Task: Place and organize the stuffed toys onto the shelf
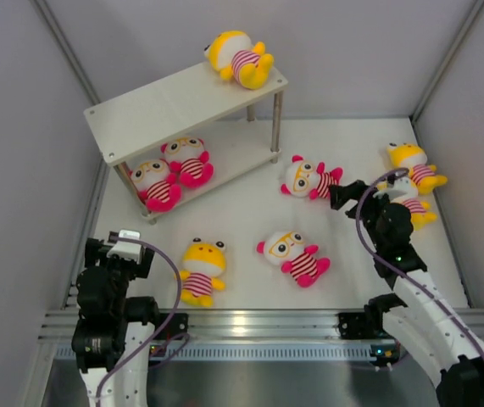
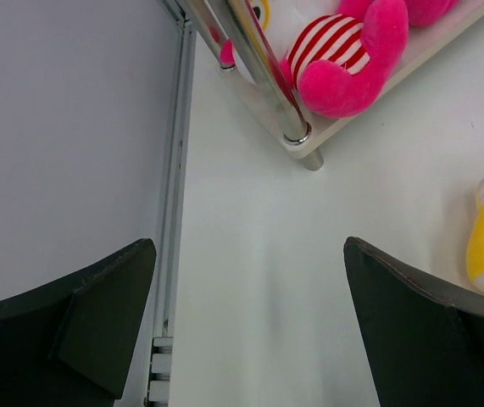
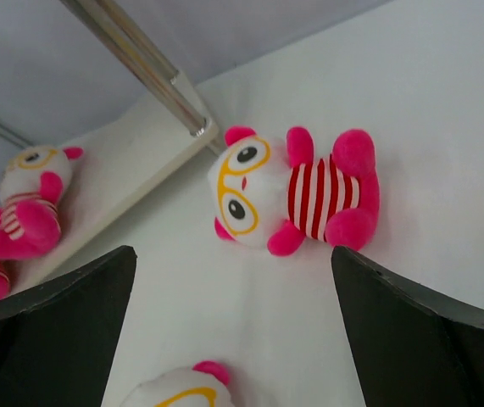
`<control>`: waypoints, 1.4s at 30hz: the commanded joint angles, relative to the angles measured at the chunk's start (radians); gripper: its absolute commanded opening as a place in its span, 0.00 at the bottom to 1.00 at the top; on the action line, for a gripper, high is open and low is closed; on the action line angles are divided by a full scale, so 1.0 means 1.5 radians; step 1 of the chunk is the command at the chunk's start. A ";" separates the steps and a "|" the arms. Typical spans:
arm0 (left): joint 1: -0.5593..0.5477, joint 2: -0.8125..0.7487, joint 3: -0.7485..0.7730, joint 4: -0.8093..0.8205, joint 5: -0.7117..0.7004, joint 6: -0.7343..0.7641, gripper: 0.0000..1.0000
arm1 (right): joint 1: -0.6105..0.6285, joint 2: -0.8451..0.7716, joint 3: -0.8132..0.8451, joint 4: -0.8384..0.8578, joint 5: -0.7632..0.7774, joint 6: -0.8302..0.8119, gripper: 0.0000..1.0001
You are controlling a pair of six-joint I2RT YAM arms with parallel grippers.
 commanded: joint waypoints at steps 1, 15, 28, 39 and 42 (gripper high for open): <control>0.014 0.013 0.034 0.031 -0.017 -0.030 0.99 | 0.031 0.115 0.126 -0.149 -0.078 -0.047 0.97; 0.039 0.029 0.125 -0.020 0.054 -0.033 0.99 | 0.066 0.432 0.376 -0.330 0.013 -0.198 0.74; 0.040 0.025 0.118 -0.020 0.090 -0.014 0.99 | -0.121 0.627 0.514 -0.289 -0.118 -0.241 0.81; 0.047 0.028 0.114 -0.018 0.102 -0.006 0.99 | -0.150 0.740 0.496 -0.108 -0.325 -0.180 0.80; 0.051 0.028 0.111 -0.018 0.101 -0.001 0.99 | -0.151 0.769 0.495 -0.085 -0.340 -0.168 0.65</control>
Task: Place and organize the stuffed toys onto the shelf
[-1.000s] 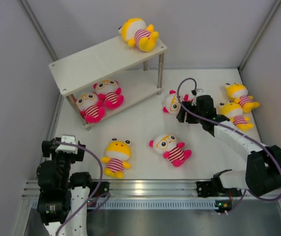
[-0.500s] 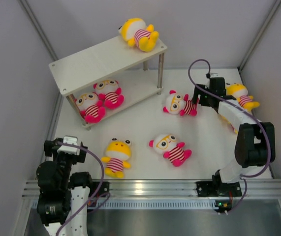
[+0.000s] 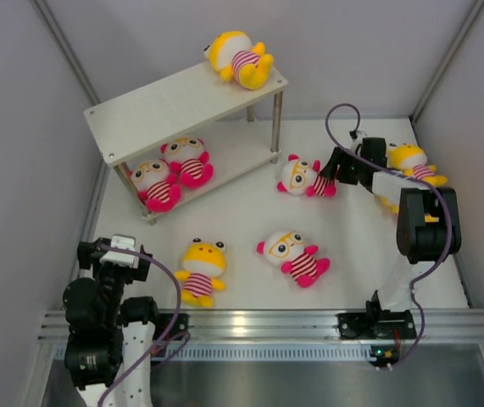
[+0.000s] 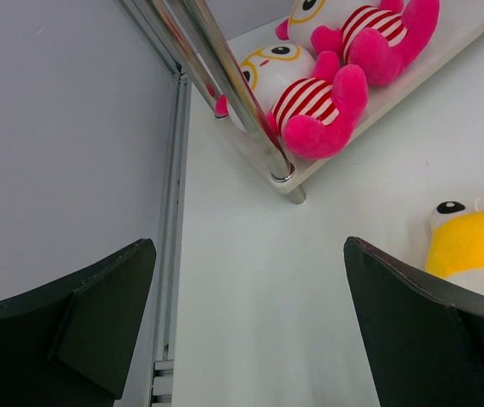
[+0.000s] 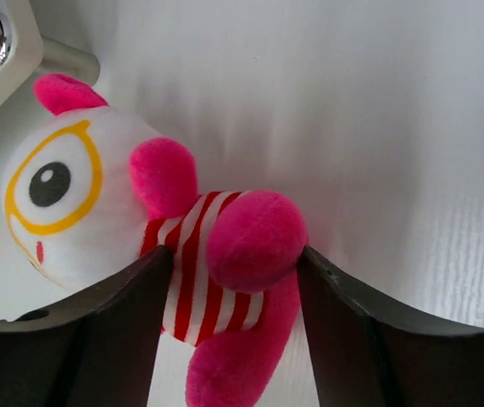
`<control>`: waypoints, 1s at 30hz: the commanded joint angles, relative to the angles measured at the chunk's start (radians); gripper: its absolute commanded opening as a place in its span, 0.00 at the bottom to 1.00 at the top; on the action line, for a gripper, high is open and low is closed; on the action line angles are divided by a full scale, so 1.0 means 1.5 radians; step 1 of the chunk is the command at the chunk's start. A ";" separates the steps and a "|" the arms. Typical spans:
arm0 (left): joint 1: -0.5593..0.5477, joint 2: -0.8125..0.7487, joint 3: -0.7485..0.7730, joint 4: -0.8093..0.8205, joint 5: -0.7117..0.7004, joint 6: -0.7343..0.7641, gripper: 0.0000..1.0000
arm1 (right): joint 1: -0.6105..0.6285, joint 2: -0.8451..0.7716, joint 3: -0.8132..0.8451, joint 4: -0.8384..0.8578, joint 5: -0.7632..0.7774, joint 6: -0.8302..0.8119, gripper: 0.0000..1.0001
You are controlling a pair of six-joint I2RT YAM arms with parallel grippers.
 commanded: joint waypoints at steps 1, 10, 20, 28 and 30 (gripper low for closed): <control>0.008 0.009 0.000 0.011 0.007 0.010 0.99 | -0.007 0.021 0.008 0.084 -0.062 0.027 0.59; 0.012 0.009 0.003 0.012 0.014 0.017 0.99 | 0.012 -0.084 -0.123 0.182 -0.093 0.184 0.00; 0.014 -0.001 0.012 0.012 0.018 0.022 0.99 | 0.142 -0.287 -0.230 0.318 0.102 0.495 0.00; 0.024 -0.006 0.015 0.012 0.029 0.015 0.99 | 0.279 -0.221 -0.177 0.410 0.333 0.723 0.00; 0.030 -0.008 0.017 0.011 0.032 0.014 0.99 | 0.319 -0.185 -0.138 0.411 0.382 0.754 0.00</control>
